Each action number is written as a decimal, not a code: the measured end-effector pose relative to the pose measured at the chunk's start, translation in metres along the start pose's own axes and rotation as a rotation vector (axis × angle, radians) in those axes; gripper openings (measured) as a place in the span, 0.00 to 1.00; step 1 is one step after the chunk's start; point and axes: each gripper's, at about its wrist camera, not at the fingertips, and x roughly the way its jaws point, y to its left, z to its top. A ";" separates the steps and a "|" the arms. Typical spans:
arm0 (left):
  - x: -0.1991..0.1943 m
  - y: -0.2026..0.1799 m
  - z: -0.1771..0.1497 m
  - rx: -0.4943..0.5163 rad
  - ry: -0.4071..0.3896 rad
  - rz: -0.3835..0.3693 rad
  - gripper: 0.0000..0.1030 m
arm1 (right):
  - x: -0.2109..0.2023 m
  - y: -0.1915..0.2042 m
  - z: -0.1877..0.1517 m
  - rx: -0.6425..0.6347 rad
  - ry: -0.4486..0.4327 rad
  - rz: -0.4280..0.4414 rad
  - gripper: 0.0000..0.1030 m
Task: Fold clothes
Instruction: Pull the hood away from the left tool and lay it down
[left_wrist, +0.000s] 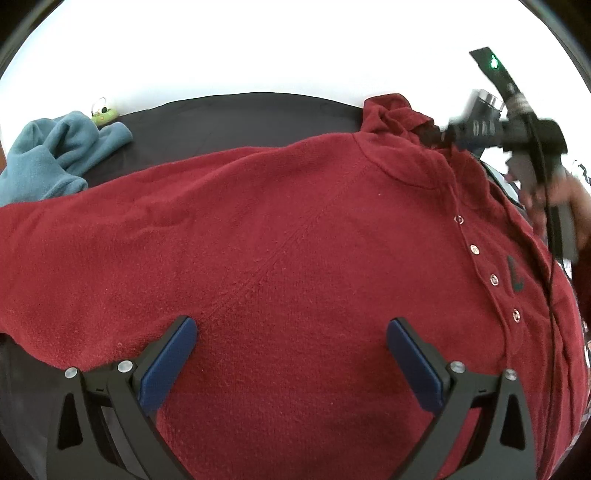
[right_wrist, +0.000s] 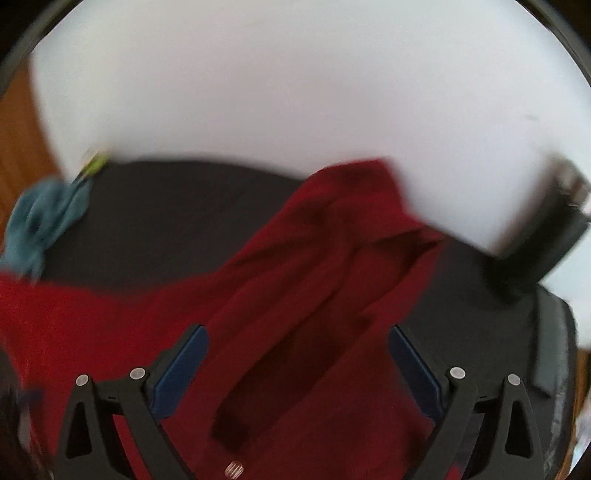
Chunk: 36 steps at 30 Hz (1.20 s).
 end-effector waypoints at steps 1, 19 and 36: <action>0.000 0.000 0.000 0.000 0.000 0.001 1.00 | 0.004 0.007 -0.001 -0.030 0.016 -0.027 0.96; 0.000 -0.002 -0.001 -0.002 -0.001 0.000 1.00 | 0.051 -0.040 0.039 0.117 0.024 -0.195 0.99; 0.002 -0.004 0.001 -0.004 -0.001 0.008 1.00 | 0.010 -0.099 -0.048 0.204 0.078 -0.292 0.99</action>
